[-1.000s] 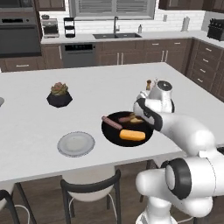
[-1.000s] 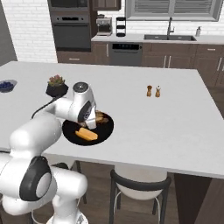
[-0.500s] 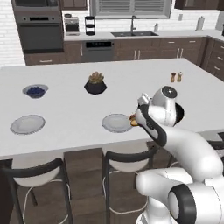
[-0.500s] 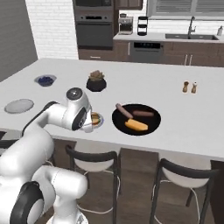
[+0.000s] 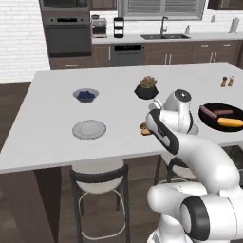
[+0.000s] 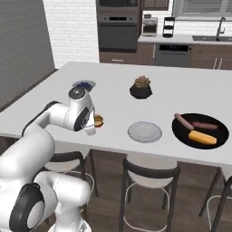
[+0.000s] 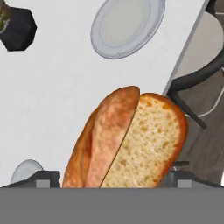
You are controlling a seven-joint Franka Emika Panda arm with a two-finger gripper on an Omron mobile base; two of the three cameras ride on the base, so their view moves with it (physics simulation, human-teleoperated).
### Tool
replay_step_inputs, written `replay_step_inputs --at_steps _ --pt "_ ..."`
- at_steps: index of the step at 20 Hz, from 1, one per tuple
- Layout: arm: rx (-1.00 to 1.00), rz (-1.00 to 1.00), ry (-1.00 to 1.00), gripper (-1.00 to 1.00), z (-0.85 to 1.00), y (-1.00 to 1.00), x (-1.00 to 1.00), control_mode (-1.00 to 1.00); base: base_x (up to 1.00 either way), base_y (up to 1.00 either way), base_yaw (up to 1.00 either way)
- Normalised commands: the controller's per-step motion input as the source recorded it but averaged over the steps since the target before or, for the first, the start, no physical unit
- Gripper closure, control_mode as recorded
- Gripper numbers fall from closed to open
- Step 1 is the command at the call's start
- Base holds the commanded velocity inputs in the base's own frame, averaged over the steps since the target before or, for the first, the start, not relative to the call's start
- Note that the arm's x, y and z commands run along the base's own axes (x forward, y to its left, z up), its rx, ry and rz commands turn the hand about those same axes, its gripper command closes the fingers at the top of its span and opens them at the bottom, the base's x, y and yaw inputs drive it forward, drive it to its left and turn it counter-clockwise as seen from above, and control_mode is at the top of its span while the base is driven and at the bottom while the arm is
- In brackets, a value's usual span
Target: Place one bun and one sausage from the bowl on each plate.
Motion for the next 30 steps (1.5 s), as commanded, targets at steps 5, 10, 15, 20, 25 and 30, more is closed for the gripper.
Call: replay_step_inputs --at_steps 5,10,15,20,25,30 --pt "0.0 0.0 0.0 1.0 0.0 0.0 0.0 1.0 0.73 1.0 0.0" --pt "-0.01 -0.01 0.08 1.0 0.0 0.03 0.38 -1.0 0.58 0.53 -0.01" --pt "-0.01 0.0 0.3 1.0 -0.24 0.0 0.78 -1.0 0.0 0.0 0.0" --pt "0.12 0.0 0.11 1.0 -0.44 0.1 0.25 -1.0 0.0 0.0 0.0" --pt "0.03 0.0 0.01 1.0 -0.58 0.46 0.73 -1.0 0.0 0.0 0.0" --pt "-0.01 0.0 0.0 -1.0 -0.52 0.1 0.72 -1.0 0.0 0.0 0.0"
